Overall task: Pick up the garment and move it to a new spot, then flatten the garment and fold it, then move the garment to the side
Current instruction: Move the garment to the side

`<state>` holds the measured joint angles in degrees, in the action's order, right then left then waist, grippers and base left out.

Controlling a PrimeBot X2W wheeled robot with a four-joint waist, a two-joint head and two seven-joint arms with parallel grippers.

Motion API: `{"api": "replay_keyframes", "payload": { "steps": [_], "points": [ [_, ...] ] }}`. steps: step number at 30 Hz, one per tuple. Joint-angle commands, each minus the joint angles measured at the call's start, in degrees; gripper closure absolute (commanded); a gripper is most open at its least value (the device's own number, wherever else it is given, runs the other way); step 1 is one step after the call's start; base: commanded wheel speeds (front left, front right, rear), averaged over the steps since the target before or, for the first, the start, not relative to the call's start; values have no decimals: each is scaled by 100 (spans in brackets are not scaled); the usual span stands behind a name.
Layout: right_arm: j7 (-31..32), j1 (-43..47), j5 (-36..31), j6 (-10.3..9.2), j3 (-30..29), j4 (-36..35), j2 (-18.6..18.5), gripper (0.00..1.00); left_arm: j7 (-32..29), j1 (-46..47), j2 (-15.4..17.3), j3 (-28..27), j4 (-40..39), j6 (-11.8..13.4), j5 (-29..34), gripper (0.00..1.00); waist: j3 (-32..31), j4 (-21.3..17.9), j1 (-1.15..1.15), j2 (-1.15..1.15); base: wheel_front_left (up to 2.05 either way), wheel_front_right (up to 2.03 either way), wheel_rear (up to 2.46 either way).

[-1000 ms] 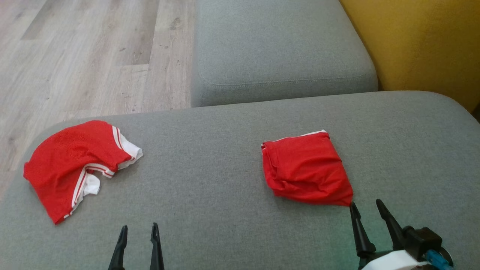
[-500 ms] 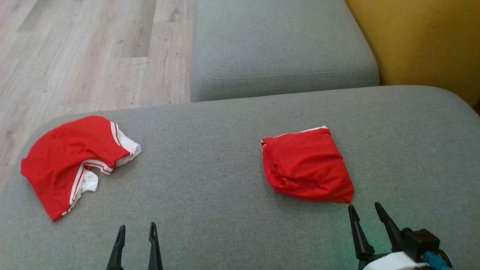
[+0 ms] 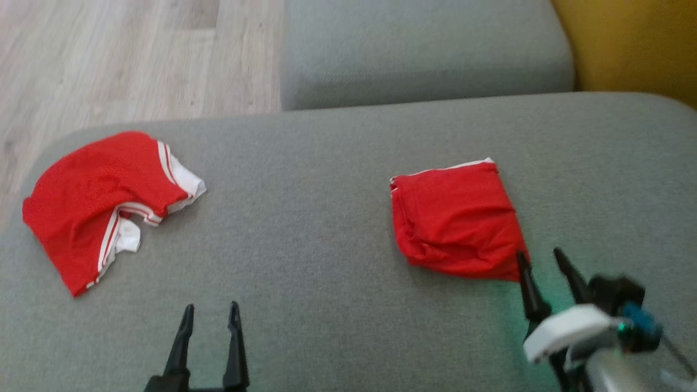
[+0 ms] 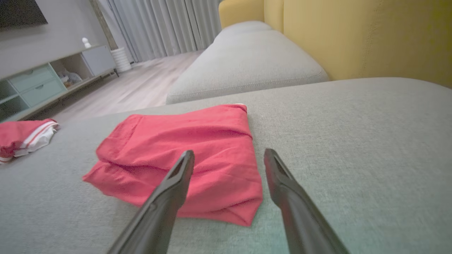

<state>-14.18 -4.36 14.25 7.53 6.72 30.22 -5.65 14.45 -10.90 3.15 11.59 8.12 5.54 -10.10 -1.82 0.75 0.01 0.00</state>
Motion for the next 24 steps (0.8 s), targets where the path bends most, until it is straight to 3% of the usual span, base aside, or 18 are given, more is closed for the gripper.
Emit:
{"api": "replay_keyframes", "payload": {
  "steps": [1,10,18,20,21,24],
  "points": [
    [126,-535,109,-4,148,64,-200,0,55,337,-27,-65,-194,13,-54,0,154,94,-1,0,0,0,0],
    [1610,-1792,815,-4,335,876,-751,0,55,663,-27,207,-158,-19,-146,0,566,328,-1,0,0,0,0],
    [2110,-2305,1426,-4,672,1604,-979,0,55,901,-27,334,-119,3,-167,0,849,492,-1,0,0,0,0],
    [2242,-2358,1630,-4,850,1676,-963,91,55,938,-27,339,-118,16,-180,0,908,500,-1,0,0,0,0],
    [2292,-2376,1732,-4,953,1673,-974,100,55,953,-27,337,-118,20,-185,0,933,497,-1,0,0,0,0],
    [2295,-2471,1971,-4,1178,1576,-1131,100,55,992,-27,306,-127,43,-212,0,1035,416,-1,0,0,0,0]
  ]
}}
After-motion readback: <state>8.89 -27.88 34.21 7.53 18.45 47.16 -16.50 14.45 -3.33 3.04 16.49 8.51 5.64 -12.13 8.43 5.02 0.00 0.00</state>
